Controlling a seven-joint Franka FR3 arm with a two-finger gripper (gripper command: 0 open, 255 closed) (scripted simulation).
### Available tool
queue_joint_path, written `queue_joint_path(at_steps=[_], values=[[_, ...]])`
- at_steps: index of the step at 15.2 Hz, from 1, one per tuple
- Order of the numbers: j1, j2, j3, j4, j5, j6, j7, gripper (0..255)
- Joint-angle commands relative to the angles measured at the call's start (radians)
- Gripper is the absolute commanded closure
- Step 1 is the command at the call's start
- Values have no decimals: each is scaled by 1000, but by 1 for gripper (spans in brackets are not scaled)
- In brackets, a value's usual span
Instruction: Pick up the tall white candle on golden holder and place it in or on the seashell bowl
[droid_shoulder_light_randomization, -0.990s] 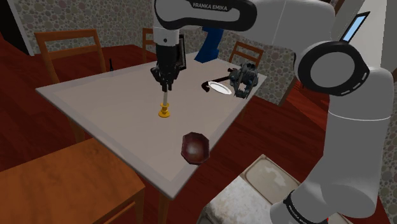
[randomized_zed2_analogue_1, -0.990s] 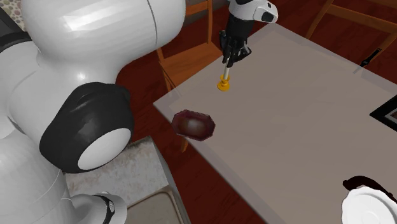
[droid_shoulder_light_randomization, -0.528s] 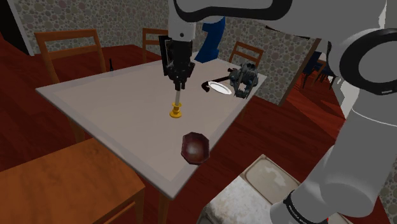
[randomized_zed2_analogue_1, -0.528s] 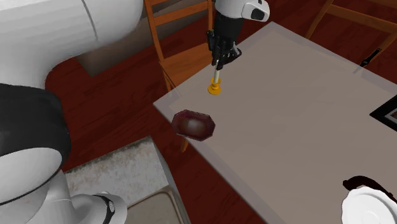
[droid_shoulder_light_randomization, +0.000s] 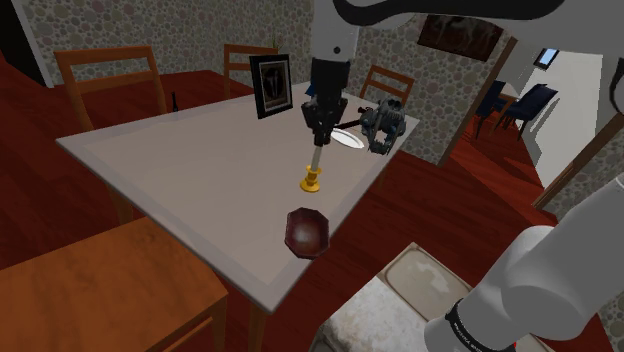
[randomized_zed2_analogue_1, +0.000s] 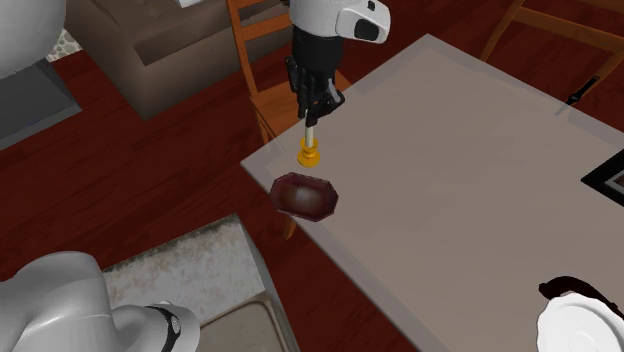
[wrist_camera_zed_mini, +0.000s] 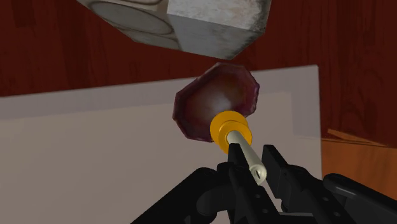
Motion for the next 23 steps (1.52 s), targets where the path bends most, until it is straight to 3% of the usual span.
queue_joint_path(at_steps=[1, 23], values=[[-3, -68, -8, -49, 12, -19, -14, 255], [2, -48, 1, -326, 14, 277, -21, 255]])
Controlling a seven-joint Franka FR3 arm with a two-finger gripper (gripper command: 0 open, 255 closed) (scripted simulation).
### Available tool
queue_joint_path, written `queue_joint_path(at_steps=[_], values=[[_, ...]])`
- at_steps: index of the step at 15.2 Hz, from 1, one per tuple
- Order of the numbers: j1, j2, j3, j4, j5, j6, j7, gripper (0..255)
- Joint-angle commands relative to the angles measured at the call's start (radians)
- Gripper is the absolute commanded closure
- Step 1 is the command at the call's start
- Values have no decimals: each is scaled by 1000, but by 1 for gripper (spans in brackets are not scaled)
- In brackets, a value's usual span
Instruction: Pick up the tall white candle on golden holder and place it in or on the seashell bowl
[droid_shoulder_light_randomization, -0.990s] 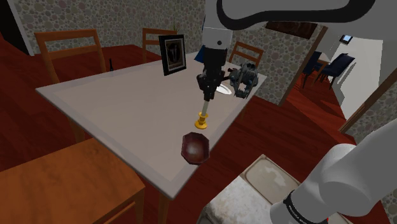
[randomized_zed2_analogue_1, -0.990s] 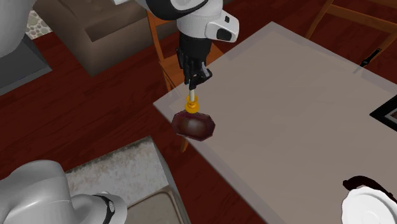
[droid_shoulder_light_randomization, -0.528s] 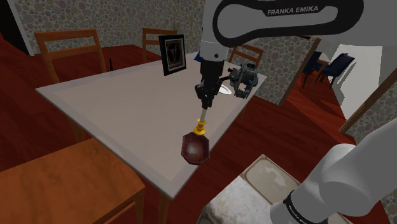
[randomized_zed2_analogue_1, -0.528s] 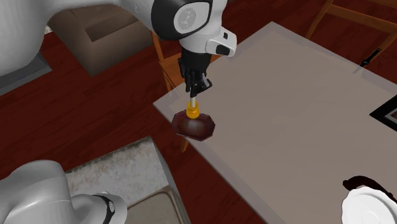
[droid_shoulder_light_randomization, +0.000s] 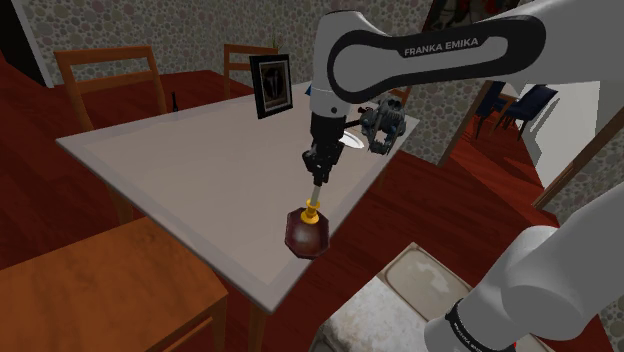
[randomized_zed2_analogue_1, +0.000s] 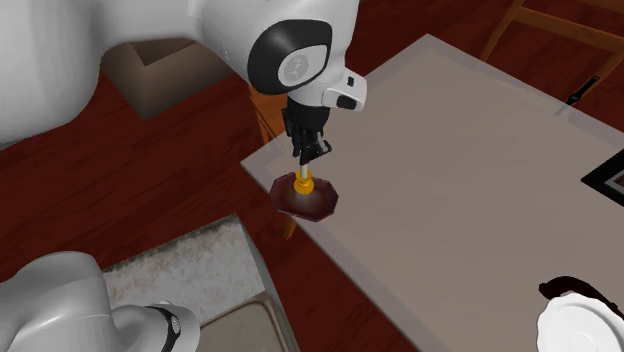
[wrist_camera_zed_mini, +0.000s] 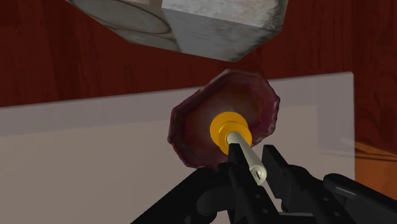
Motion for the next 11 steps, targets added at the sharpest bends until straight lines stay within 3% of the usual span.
queue_joint_path(at_steps=[1, 3, 11], values=[[0, 4, 1, -21, 0, 26, 0, 255], [1, 14, 2, -48, -1, 62, 0, 255], [1, 14, 2, -47, -1, 62, 0, 255]])
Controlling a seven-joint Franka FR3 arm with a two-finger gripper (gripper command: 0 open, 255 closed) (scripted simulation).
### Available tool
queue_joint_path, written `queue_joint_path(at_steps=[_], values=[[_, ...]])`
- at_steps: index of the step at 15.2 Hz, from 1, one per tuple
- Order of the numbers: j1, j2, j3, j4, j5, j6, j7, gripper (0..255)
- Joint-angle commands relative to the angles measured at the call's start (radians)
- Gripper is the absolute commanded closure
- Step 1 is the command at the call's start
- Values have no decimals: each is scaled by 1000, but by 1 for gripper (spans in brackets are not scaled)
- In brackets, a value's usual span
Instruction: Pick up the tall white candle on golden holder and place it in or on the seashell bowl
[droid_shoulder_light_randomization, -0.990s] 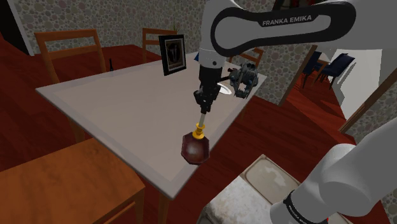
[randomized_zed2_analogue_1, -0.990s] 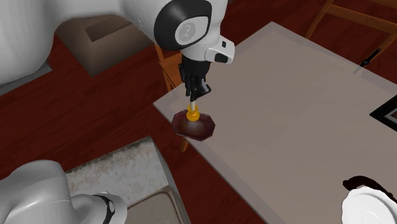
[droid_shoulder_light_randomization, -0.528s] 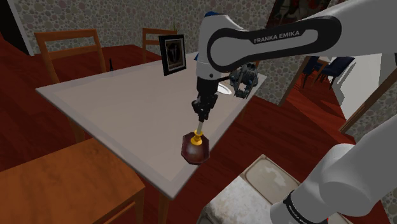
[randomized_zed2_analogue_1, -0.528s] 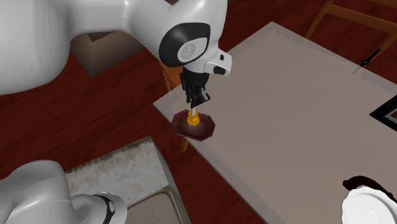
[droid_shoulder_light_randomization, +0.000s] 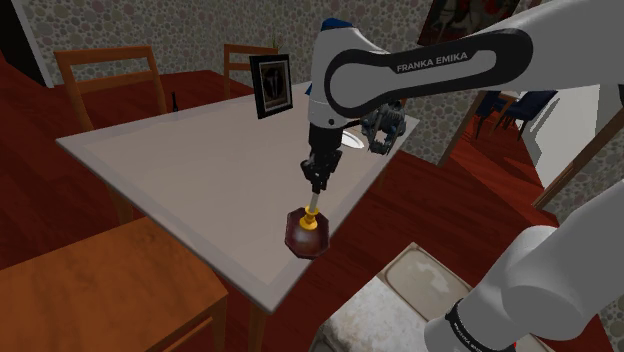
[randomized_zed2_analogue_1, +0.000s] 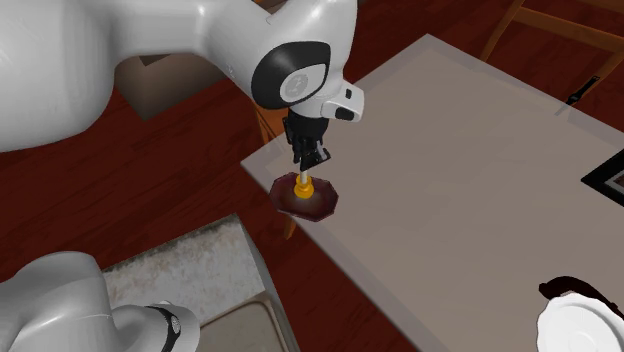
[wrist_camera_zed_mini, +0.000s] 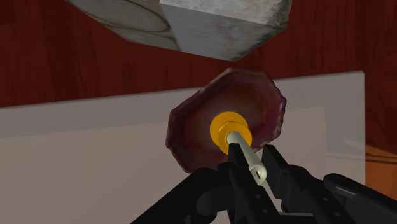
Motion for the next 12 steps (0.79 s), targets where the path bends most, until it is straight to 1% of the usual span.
queue_joint_path(at_steps=[1, 6, 10, 12], values=[[0, 0, 0, 0, 0, 0, 0, 0], [0, 0, 0, 0, 0, 0, 0, 0], [-3, -7, -5, 120, -3, -128, 1, 0], [-3, -7, -5, 120, -3, -128, 1, 0]])
